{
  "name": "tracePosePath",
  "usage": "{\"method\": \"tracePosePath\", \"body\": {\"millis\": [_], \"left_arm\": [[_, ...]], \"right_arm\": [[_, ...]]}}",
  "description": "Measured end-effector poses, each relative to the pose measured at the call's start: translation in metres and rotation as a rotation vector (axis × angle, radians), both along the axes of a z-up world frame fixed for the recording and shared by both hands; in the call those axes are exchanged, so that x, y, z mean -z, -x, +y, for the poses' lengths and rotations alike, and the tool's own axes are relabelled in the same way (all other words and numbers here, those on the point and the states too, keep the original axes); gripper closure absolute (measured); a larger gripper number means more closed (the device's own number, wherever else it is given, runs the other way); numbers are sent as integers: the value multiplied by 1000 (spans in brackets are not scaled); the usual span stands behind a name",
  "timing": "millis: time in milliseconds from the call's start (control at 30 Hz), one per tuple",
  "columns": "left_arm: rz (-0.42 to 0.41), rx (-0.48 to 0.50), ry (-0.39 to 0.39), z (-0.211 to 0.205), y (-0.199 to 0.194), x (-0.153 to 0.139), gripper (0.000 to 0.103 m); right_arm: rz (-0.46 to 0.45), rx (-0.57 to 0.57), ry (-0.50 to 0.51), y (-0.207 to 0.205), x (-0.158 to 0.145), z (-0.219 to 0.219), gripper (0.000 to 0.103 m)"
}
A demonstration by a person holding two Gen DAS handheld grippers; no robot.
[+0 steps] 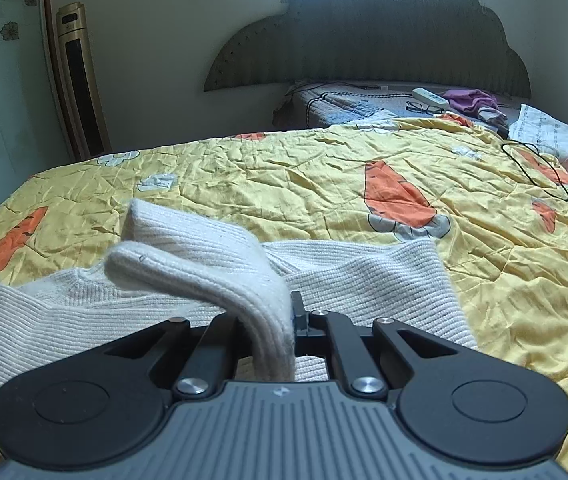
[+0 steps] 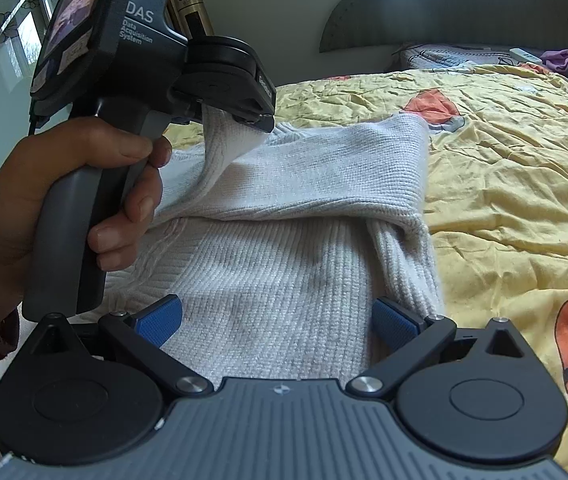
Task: Fold small clothes
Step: 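Carry the held sleeve with the left gripper across the sweater toward the right gripper, then open the left gripper to lay the sleeve on the sweater back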
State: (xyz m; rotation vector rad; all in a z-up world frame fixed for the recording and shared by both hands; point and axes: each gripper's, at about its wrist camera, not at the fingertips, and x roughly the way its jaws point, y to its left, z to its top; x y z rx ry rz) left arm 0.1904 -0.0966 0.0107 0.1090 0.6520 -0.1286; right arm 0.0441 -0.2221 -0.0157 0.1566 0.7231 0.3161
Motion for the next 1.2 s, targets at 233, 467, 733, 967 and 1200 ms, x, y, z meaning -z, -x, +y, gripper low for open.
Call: {"method": "tracePosePath", "body": {"millis": [233,467,733,967,1200], "left_arm": [[12,11,-7,-4,-1,6,96],[25,42,-34,-11,-1,8,95],[37,169,46,-24,4,-7,86],[-81,133,83,25,9,-53,68],[-93,-133,-58,126,10,-34,36]], "right_arm": [[1,1,3,1,1,0,0],[5,2,10,1,2,1,0],[12,10,16,1,3,-1,0],[-19,10,14,-3,-12,-5,0],[-144,-32,77,-59,-45,14,0]]}}
